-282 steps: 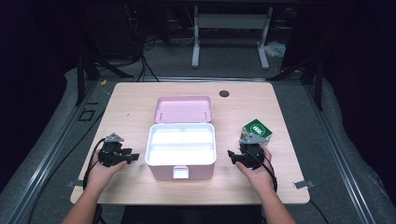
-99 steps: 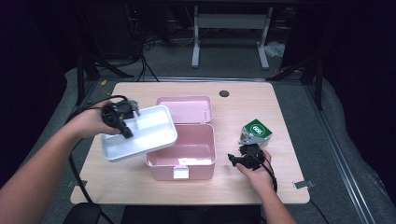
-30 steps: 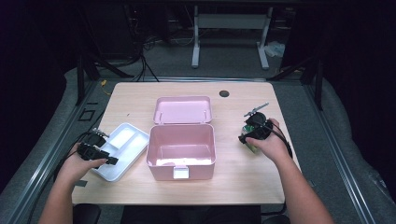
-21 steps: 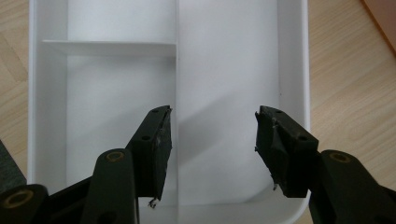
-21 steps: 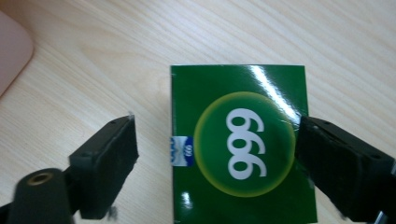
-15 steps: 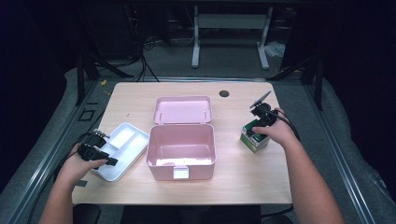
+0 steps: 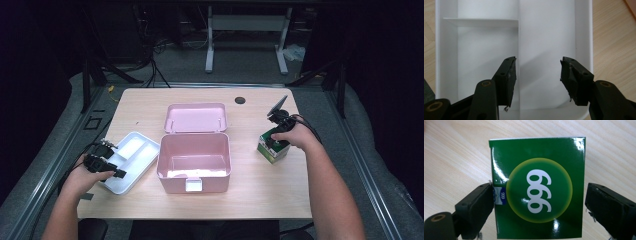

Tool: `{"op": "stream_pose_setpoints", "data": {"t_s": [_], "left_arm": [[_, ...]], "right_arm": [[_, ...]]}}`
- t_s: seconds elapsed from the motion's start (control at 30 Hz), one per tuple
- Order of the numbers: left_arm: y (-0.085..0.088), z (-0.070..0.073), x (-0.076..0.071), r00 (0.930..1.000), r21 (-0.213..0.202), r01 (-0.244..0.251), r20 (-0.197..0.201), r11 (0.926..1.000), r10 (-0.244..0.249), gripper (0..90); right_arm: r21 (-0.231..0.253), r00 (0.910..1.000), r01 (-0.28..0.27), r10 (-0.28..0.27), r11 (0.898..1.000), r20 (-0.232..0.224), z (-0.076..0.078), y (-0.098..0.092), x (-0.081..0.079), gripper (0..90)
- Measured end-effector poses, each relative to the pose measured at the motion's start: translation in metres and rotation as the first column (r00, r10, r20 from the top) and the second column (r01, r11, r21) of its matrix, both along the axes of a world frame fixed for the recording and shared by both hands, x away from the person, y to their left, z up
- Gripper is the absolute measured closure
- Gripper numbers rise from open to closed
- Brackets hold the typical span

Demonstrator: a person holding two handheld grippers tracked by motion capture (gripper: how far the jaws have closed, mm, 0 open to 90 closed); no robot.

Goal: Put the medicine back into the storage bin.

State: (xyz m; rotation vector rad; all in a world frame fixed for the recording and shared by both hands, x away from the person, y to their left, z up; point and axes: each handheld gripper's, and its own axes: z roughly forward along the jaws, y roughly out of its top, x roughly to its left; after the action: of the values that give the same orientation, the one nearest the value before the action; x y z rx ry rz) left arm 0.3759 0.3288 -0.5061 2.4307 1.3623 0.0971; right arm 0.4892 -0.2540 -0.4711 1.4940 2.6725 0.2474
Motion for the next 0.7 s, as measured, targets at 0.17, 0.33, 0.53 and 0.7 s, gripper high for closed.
{"op": "stream_pose_setpoints", "data": {"t_s": [0.17,0.33,0.53,0.7], "left_arm": [[0.0009,-0.0021,0.0004,0.9999,0.002,-0.006,-0.008,1.0,0.006,46.7],[0.0005,-0.0008,0.0,1.0,-0.006,-0.002,-0.003,1.0,0.002,46.9],[-0.0002,-0.0014,0.0,1.0,0.001,0.001,-0.006,1.0,-0.001,47.0],[-0.001,-0.0011,0.0,1.0,-0.001,0.003,-0.007,1.0,-0.003,47.0]], "right_arm": [[0.009,0.9999,-0.004,0.004,1.0,-0.017,-0.0027,0.0014,0.0018,12.8],[0.0,0.9998,-0.002,0.002,1.0,-0.021,-0.0042,0.0025,0.0028,13.8],[-0.004,0.9998,-0.005,0.005,1.0,-0.017,-0.0037,0.0031,0.0022,15.0],[-0.004,0.9999,-0.008,0.008,1.0,-0.014,-0.0025,0.0035,0.0017,15.5]]}}
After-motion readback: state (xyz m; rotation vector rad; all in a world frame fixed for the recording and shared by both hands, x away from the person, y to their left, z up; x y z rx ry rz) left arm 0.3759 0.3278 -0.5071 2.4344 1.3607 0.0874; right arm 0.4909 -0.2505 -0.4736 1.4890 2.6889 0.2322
